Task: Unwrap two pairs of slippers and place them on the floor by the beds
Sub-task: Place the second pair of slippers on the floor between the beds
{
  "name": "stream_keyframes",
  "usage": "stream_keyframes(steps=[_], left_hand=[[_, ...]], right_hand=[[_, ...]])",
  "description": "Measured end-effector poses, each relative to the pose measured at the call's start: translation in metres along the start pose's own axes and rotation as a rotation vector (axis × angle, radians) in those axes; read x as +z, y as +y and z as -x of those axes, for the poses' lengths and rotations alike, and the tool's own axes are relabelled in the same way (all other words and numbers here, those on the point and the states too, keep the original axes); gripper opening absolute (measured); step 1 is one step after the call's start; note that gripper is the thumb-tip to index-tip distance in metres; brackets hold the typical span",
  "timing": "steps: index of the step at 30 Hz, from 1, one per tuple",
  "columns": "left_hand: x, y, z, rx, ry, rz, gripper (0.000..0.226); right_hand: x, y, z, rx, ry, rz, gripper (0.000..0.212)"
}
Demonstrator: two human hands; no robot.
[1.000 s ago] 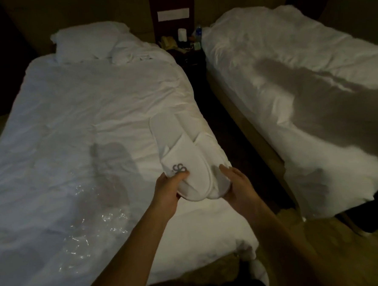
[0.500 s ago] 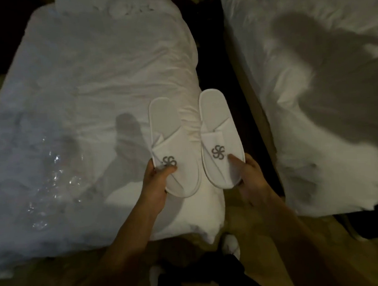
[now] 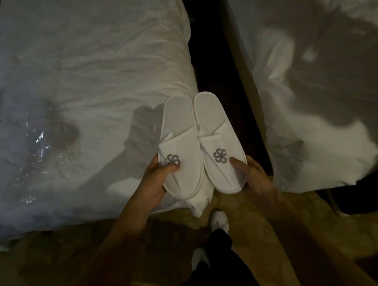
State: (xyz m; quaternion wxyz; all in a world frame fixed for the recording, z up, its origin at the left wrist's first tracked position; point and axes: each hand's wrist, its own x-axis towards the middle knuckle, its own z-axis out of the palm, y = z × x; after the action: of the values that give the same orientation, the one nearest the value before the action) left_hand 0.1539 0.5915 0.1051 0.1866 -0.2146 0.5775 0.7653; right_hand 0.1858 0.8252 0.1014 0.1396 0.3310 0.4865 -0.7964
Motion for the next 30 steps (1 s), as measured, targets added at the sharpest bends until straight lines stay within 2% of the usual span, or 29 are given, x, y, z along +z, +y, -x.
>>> stream_keyframes(steps=[6,16,21,27,30], left_hand=[[0.001,-0.005,0.018,0.008,-0.007,0.011,0.055],[0.016,-0.019,0.01,-0.044,-0.04,-0.017,0.058],[0.041,-0.038,-0.006,-0.097,0.0,-0.031,0.055],[0.084,-0.074,-0.038,-0.094,0.056,-0.13,0.049],[0.106,-0.096,-0.053,-0.089,-0.007,-0.138,0.043]], right_hand=[[-0.005,0.002,0.021,-0.011,0.031,0.013,0.035],[-0.025,0.0,0.023,-0.04,0.069,-0.009,0.031],[-0.053,-0.007,0.002,-0.007,0.058,-0.002,0.021],[-0.106,-0.024,-0.048,0.077,0.054,0.033,0.033],[-0.138,-0.023,-0.078,0.097,0.075,0.082,0.037]])
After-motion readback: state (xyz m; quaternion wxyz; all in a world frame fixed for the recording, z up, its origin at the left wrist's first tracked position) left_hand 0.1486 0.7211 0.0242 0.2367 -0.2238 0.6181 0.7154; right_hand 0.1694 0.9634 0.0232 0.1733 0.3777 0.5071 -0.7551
